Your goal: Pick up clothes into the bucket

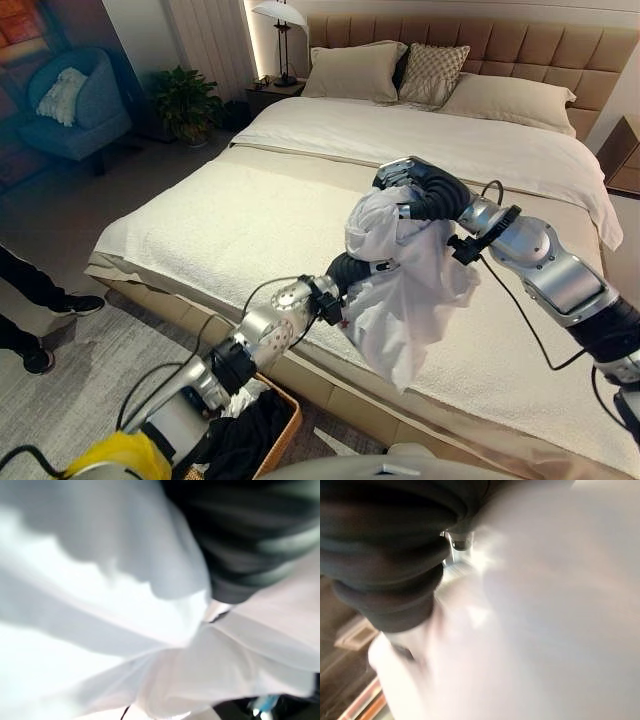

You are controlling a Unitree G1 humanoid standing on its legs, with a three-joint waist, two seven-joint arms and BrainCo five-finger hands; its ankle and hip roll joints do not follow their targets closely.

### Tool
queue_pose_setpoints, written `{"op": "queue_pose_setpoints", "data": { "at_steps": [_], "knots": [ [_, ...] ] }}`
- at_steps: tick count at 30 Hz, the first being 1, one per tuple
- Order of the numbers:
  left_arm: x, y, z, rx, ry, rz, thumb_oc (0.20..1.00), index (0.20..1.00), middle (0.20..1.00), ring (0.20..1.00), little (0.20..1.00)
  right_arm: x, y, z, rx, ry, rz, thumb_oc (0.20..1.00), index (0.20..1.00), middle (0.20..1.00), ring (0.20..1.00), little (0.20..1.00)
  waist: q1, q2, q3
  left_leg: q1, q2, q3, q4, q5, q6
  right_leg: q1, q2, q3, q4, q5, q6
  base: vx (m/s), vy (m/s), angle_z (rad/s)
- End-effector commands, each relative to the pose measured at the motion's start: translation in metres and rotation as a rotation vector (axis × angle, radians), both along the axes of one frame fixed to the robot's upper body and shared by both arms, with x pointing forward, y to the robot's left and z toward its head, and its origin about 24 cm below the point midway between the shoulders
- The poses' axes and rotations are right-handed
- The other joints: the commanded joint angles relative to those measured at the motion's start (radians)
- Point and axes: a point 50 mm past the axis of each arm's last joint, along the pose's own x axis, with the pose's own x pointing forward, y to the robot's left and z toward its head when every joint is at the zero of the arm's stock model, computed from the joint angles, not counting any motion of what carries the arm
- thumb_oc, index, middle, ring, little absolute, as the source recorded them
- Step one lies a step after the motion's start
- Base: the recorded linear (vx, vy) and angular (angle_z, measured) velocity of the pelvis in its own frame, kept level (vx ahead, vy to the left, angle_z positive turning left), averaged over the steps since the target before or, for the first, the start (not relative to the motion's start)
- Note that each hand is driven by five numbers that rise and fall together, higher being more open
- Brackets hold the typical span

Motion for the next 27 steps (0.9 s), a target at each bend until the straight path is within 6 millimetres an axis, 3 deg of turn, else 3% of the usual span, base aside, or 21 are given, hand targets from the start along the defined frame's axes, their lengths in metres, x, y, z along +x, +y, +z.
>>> {"op": "queue_pose_setpoints", "data": {
  "at_steps": [1, 4, 6, 9, 10, 11, 13, 14, 15, 16, 17, 18, 19, 20, 21, 22, 23, 24, 25, 26, 27],
  "knots": [
    [0.011, 0.013, 0.009, -0.114, -0.014, 0.109, 0.200, 0.200, 0.200, 0.200, 0.200, -0.002, -0.021, 0.024, 0.166, -0.162, -0.117, 1.000, 1.000, 1.000, 1.000, 1.000, 0.010, -0.065, -0.024, -0.055, -0.023, -0.008, 0.106, -0.089, -0.002, 0.064, -0.051, -0.029, -0.031, -0.005, 0.043, 0.00, 0.000, 0.00],
    [0.009, 0.018, 0.003, -0.139, 0.016, 0.153, 0.200, 0.200, 0.200, 0.200, 0.200, -0.003, -0.033, 0.014, 0.200, -0.144, -0.183, 1.000, 1.000, 1.000, 1.000, 1.000, 0.013, -0.067, -0.024, -0.055, -0.025, -0.009, 0.106, -0.090, -0.002, 0.065, -0.050, -0.029, -0.032, -0.006, 0.043, 0.00, 0.000, 0.00],
    [0.008, 0.032, -0.003, -0.189, 0.053, 0.253, 0.200, 0.200, 0.200, 0.200, 0.200, -0.006, -0.056, -0.008, 0.269, -0.096, -0.314, 1.000, 1.000, 1.000, 1.000, 1.000, 0.013, -0.069, -0.022, -0.057, -0.026, -0.011, 0.108, -0.092, 0.002, 0.063, -0.050, -0.028, -0.031, -0.009, 0.041, 0.00, 0.000, 0.00],
    [0.006, 0.042, -0.006, -0.218, 0.072, 0.315, 0.200, 0.200, 0.200, 0.200, 0.200, -0.011, -0.066, -0.023, 0.304, -0.063, -0.375, 1.000, 1.000, 1.000, 1.000, 1.000, 0.014, -0.070, -0.020, -0.059, -0.025, -0.010, 0.108, -0.093, 0.003, 0.060, -0.049, -0.026, -0.032, -0.010, 0.040, 0.00, 0.000, 0.00],
    [0.005, 0.051, -0.007, -0.255, 0.083, 0.371, 0.200, 0.200, 0.200, 0.200, 0.200, -0.017, -0.078, -0.040, 0.345, -0.019, -0.453, 1.000, 1.000, 1.000, 1.000, 1.000, 0.012, -0.070, -0.016, -0.062, -0.025, -0.011, 0.111, -0.096, 0.005, 0.057, -0.049, -0.024, -0.030, -0.012, 0.039, 0.00, 0.000, 0.00],
    [0.005, 0.051, -0.008, -0.255, 0.084, 0.370, 0.200, 0.200, 0.200, 0.200, 0.200, -0.017, -0.078, -0.041, 0.345, -0.018, -0.454, 1.000, 1.000, 1.000, 1.000, 1.000, 0.013, -0.070, -0.017, -0.062, -0.025, -0.011, 0.111, -0.096, 0.005, 0.056, -0.049, -0.024, -0.029, -0.012, 0.039, 0.00, 0.000, 0.00],
    [0.003, 0.066, -0.009, -0.301, 0.088, 0.463, 0.200, 0.200, 0.200, 0.200, 0.200, -0.030, -0.093, -0.071, 0.386, 0.055, -0.575, 1.000, 1.000, 1.000, 1.000, 1.000, 0.008, -0.070, -0.010, -0.068, -0.026, -0.011, 0.115, -0.099, 0.008, 0.049, -0.047, -0.019, -0.027, -0.013, 0.038, 0.00, 0.000, 0.00],
    [0.003, 0.067, -0.009, -0.301, 0.089, 0.463, 0.200, 0.200, 0.200, 0.200, 0.200, -0.030, -0.093, -0.071, 0.386, 0.056, -0.575, 1.000, 1.000, 1.000, 1.000, 1.000, 0.009, -0.070, -0.011, -0.069, -0.026, -0.011, 0.115, -0.099, 0.008, 0.048, -0.047, -0.019, -0.026, -0.014, 0.038, 0.00, 0.000, 0.00],
    [0.002, 0.079, -0.006, -0.321, 0.065, 0.525, 0.200, 0.200, 0.200, 0.200, 0.200, -0.039, -0.103, -0.095, 0.428, 0.125, -0.670, 1.000, 1.000, 1.000, 1.000, 1.000, 0.003, -0.069, -0.003, -0.074, -0.026, -0.010, 0.119, -0.100, 0.009, 0.042, -0.047, -0.017, -0.023, -0.015, 0.036, 0.00, 0.000, 0.00],
    [0.002, 0.079, -0.006, -0.320, 0.066, 0.526, 0.200, 0.200, 0.200, 0.200, 0.200, -0.039, -0.103, -0.095, 0.428, 0.125, -0.671, 1.000, 1.000, 1.000, 1.000, 1.000, 0.003, -0.070, -0.003, -0.074, -0.026, -0.010, 0.120, -0.100, 0.009, 0.042, -0.047, -0.017, -0.022, -0.015, 0.036, 0.00, 0.000, 0.00],
    [0.000, 0.090, -0.006, -0.321, 0.049, 0.587, 0.200, 0.200, 0.200, 0.200, 0.200, -0.047, -0.109, -0.119, 0.467, 0.199, -0.745, 1.000, 1.000, 1.000, 1.000, 1.000, 0.000, -0.068, 0.005, -0.080, -0.026, -0.009, 0.124, -0.101, 0.010, 0.033, -0.046, -0.013, -0.017, -0.016, 0.036, 0.00, 0.000, 0.00],
    [0.000, 0.090, -0.006, -0.320, 0.049, 0.587, 0.200, 0.200, 0.200, 0.200, 0.200, -0.047, -0.109, -0.119, 0.467, 0.199, -0.744, 1.000, 1.000, 1.000, 1.000, 1.000, 0.000, -0.069, 0.004, -0.080, -0.026, -0.009, 0.124, -0.102, 0.010, 0.033, -0.046, -0.012, -0.016, -0.017, 0.036, -0.02, 0.007, -0.03],
    [0.000, 0.107, -0.002, -0.297, 0.004, 0.665, 0.200, 0.200, 0.200, 0.200, 0.200, -0.059, -0.115, -0.149, 0.525, 0.306, -0.823, 1.000, 1.000, 1.000, 1.000, 1.000, -0.003, -0.068, 0.015, -0.087, -0.026, -0.006, 0.127, -0.102, 0.010, 0.024, -0.044, -0.008, -0.012, -0.016, 0.035, -0.01, 0.003, -0.04],
    [0.000, 0.107, -0.003, -0.297, 0.004, 0.666, 0.200, 0.200, 0.200, 0.200, 0.200, -0.059, -0.115, -0.149, 0.525, 0.306, -0.823, 1.000, 1.000, 1.000, 1.000, 1.000, -0.003, -0.068, 0.015, -0.087, -0.026, -0.006, 0.128, -0.102, 0.010, 0.023, -0.044, -0.007, -0.011, -0.016, 0.035, -0.04, 0.012, -0.04],
    [-0.002, 0.126, 0.002, -0.260, -0.055, 0.750, 0.200, 0.200, 0.200, 0.200, 0.200, -0.074, -0.119, -0.180, 0.558, 0.426, -0.896, 1.000, 1.000, 1.000, 1.000, 1.000, -0.006, -0.066, 0.028, -0.097, -0.026, -0.002, 0.132, -0.101, 0.008, 0.011, -0.043, -0.002, -0.007, -0.014, 0.034, -0.03, 0.009, -0.04],
    [-0.002, 0.126, 0.002, -0.259, -0.055, 0.750, 0.200, 0.200, 0.200, 0.200, 0.200, -0.074, -0.119, -0.180, 0.559, 0.427, -0.895, 1.000, 1.000, 1.000, 1.000, 1.000, -0.007, -0.067, 0.028, -0.097, -0.026, -0.002, 0.133, -0.101, 0.008, 0.010, -0.043, -0.001, -0.006, -0.015, 0.034, -0.04, 0.010, -0.09],
    [-0.004, 0.136, 0.003, -0.222, -0.088, 0.796, 0.200, 0.200, 0.200, 0.200, 0.200, -0.084, -0.120, -0.194, 0.548, 0.483, -0.925, 1.000, 1.000, 1.000, 1.000, 1.000, -0.008, -0.067, 0.034, -0.104, -0.026, -0.002, 0.136, -0.101, 0.008, 0.002, -0.042, 0.001, -0.003, -0.014, 0.034, -0.07, 0.012, -0.10],
    [-0.010, 0.162, 0.011, -0.128, -0.185, 0.920, 0.200, 0.200, 0.200, 0.200, 0.200, -0.103, -0.123, -0.220, 0.501, 0.582, -0.991, 1.000, 1.000, 1.000, 1.000, 1.000, -0.011, -0.066, 0.053, -0.119, -0.024, 0.002, 0.141, -0.099, 0.004, -0.020, -0.040, 0.007, 0.007, -0.013, 0.032, -0.07, 0.012, -0.08],
    [-0.011, 0.162, 0.011, -0.128, -0.185, 0.921, 0.200, 0.200, 0.200, 0.200, 0.200, -0.103, -0.123, -0.220, 0.500, 0.582, -0.991, 1.000, 1.000, 1.000, 1.000, 1.000, -0.011, -0.066, 0.052, -0.120, -0.024, 0.002, 0.142, -0.099, 0.004, -0.021, -0.040, 0.008, 0.008, -0.013, 0.032, -0.12, 0.021, -0.05],
    [-0.018, 0.185, 0.015, -0.002, -0.266, 1.034, 0.200, 0.200, 0.200, 0.200, 0.200, -0.123, -0.122, -0.245, 0.448, 0.688, -1.052, 1.000, 1.000, 1.000, 1.000, 1.000, -0.012, -0.066, 0.075, -0.138, -0.023, 0.004, 0.152, -0.097, 0.001, -0.047, -0.039, 0.015, 0.021, -0.010, 0.031, -0.09, 0.011, -0.07],
    [-0.023, 0.194, 0.015, 0.044, -0.291, 1.086, 0.200, 0.200, 0.200, 0.200, 0.200, -0.131, -0.123, -0.255, 0.415, 0.730, -1.075, 1.000, 1.000, 1.000, 1.000, 1.000, -0.011, -0.067, 0.085, -0.150, -0.023, 0.004, 0.158, -0.096, 0.001, -0.058, -0.038, 0.016, 0.027, -0.009, 0.031, -0.09, 0.012, -0.09]
  ]
}}
